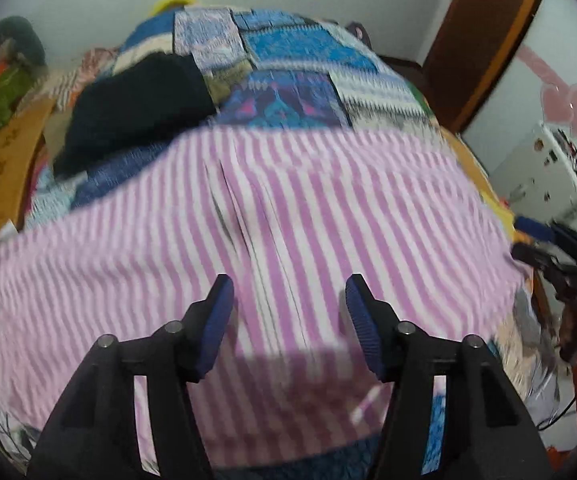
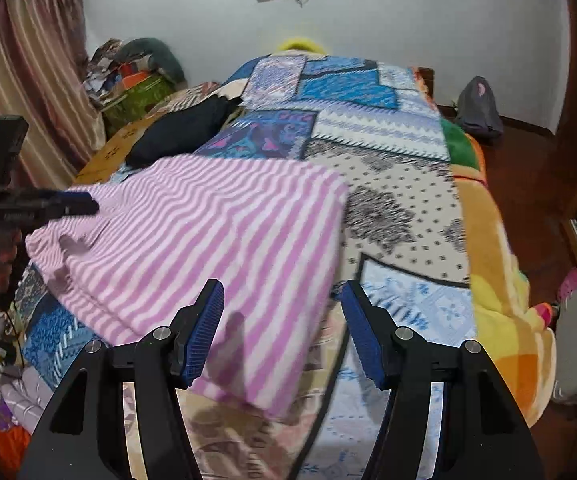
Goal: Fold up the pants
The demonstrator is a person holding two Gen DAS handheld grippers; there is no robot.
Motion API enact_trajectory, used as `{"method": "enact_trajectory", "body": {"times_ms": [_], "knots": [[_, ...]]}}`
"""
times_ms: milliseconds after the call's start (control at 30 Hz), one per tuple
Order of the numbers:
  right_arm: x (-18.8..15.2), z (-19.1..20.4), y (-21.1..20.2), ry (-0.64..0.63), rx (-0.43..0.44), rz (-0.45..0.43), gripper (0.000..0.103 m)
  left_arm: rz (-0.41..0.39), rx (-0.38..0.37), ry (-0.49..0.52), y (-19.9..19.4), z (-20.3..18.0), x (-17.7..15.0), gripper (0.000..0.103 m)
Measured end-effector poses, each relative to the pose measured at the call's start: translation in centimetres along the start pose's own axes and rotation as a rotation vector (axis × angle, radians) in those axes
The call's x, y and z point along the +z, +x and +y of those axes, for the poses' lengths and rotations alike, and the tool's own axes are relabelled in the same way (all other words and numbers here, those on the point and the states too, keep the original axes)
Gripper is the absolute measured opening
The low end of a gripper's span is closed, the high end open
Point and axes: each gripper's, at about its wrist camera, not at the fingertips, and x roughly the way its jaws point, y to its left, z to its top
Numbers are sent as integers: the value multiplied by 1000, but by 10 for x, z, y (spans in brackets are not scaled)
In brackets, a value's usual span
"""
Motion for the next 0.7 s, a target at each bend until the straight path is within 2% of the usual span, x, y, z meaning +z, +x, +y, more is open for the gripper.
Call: {"method": "enact_trajectory", "body": {"times_ms": [67, 100, 167, 200, 267, 433, 567, 700], "knots": [[-6, 6, 10, -21, -8, 36, 57, 9, 6, 6, 5, -4, -16, 42], [-10, 7, 15, -28, -10, 50, 57, -8, 4, -1, 3, -5, -22, 39], [-15, 4, 16, -9, 4, 42, 57, -23, 19, -9, -2, -5, -30, 27], [-17, 0, 15, 5, 17, 49, 57, -30, 34, -8, -6, -5, -35, 25], [-21, -4, 13, 20, 32, 58, 57, -35, 50, -6, -9, -4, -43, 24], [-32, -10, 6, 17, 18, 89, 59, -51, 33, -54, -20, 9, -56, 25], [-24, -3, -5, -30, -32, 95, 59, -76, 119, -101, -38, 30, -64, 25], [-4, 12, -15, -70, -30, 46, 62, -135, 173, -236, -67, 75, -77, 26]]}}
